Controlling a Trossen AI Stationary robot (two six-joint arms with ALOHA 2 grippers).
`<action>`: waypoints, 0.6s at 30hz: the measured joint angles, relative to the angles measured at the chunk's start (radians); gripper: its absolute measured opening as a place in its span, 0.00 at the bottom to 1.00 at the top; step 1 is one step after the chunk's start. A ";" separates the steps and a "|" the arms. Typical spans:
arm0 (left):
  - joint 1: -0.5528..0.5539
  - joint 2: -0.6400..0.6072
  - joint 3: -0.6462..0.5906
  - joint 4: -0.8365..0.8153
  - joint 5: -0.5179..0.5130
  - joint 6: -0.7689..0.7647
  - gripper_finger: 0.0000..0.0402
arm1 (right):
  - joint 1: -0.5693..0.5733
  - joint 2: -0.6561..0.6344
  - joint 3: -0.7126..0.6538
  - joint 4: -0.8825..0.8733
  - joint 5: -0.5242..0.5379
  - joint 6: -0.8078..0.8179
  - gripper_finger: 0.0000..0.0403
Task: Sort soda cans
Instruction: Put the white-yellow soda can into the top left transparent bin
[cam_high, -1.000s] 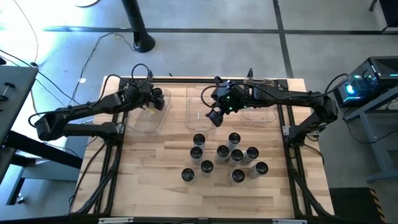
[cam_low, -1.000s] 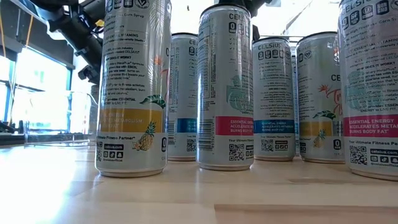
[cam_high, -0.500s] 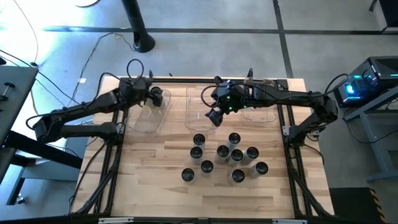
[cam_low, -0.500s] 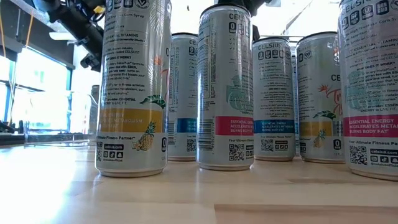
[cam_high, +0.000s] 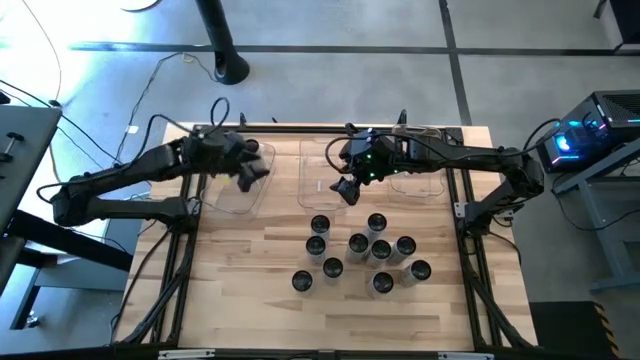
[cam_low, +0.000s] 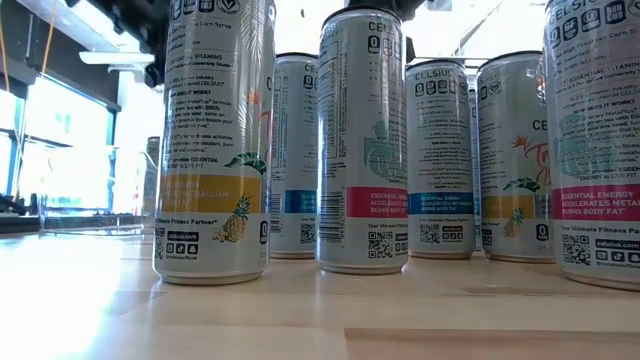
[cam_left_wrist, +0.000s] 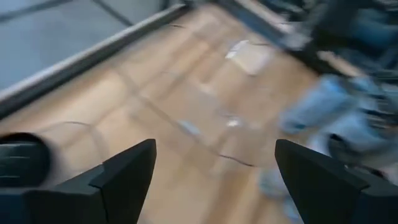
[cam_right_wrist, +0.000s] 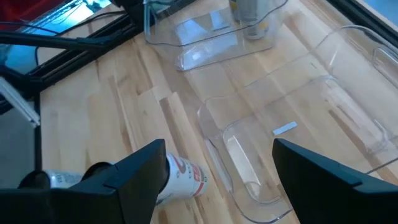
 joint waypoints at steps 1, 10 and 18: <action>-0.035 -0.011 0.000 0.000 -0.001 -0.019 0.81 | 0.000 0.000 0.000 0.000 -0.001 -0.002 0.72; -0.379 0.042 0.000 0.039 -0.187 -0.167 0.81 | -0.023 -0.002 0.000 -0.001 -0.006 -0.010 0.72; -0.671 0.139 0.000 0.045 -0.203 -0.118 0.81 | -0.054 -0.010 0.000 0.000 -0.051 0.046 0.72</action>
